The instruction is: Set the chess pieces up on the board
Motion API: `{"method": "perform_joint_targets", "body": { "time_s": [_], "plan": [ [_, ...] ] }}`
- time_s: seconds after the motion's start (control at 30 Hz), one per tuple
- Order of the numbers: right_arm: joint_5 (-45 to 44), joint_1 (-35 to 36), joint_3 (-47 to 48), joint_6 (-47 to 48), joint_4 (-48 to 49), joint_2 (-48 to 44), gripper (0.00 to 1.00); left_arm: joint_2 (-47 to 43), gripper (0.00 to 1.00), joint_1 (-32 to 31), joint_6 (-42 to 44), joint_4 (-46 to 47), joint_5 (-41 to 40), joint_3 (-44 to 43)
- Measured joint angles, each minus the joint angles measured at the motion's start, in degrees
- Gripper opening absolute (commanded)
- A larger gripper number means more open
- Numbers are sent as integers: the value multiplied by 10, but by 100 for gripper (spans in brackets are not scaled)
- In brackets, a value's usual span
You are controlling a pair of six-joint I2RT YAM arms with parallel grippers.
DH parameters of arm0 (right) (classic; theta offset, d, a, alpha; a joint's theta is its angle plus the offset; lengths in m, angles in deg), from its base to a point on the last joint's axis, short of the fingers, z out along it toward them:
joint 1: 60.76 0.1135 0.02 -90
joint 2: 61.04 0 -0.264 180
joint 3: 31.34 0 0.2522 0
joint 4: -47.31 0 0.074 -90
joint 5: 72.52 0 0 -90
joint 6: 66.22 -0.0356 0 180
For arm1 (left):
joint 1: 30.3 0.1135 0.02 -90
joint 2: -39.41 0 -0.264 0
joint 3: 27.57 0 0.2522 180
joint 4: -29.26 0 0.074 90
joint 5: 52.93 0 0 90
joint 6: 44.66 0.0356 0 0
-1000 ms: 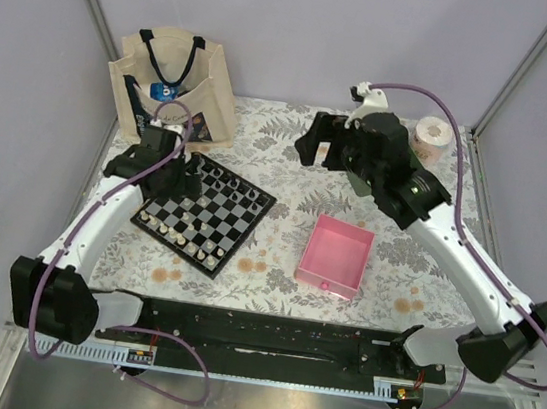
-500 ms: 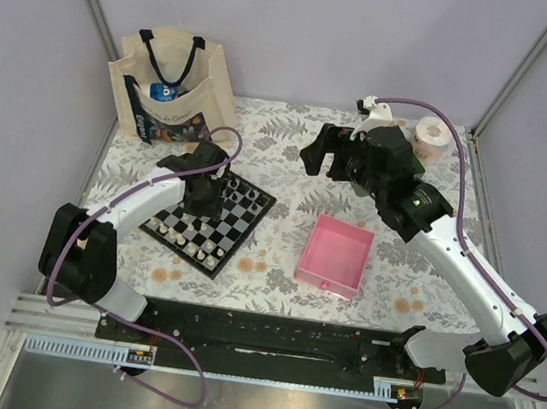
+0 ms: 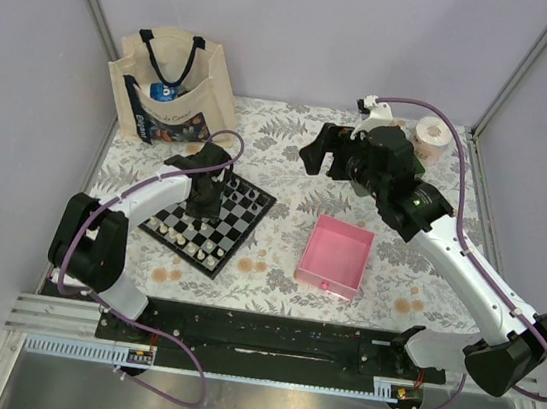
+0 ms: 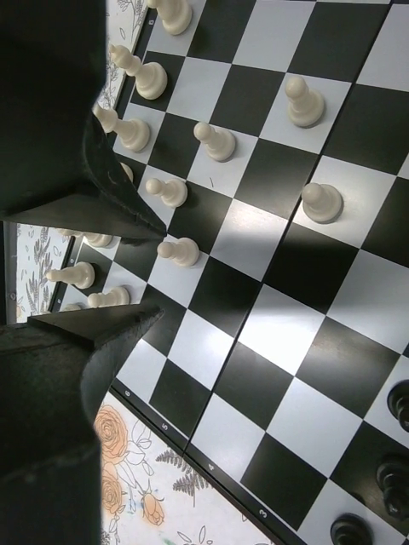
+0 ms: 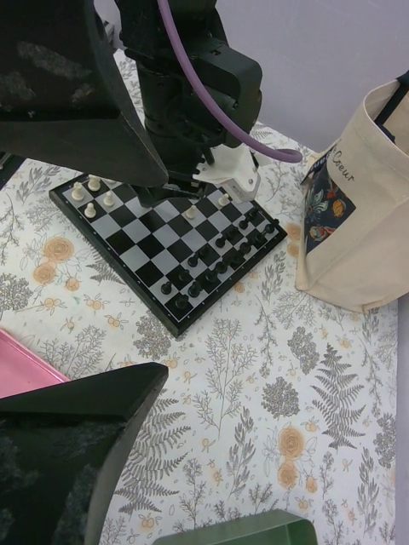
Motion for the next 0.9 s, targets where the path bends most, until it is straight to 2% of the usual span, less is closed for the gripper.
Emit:
{"method": "perform_joint_targets", "body": {
  "time_s": [0.9],
  "plan": [
    [20, -6, -13, -4, 15, 0, 93, 18, 38, 0, -12, 7, -23, 2]
  ]
}}
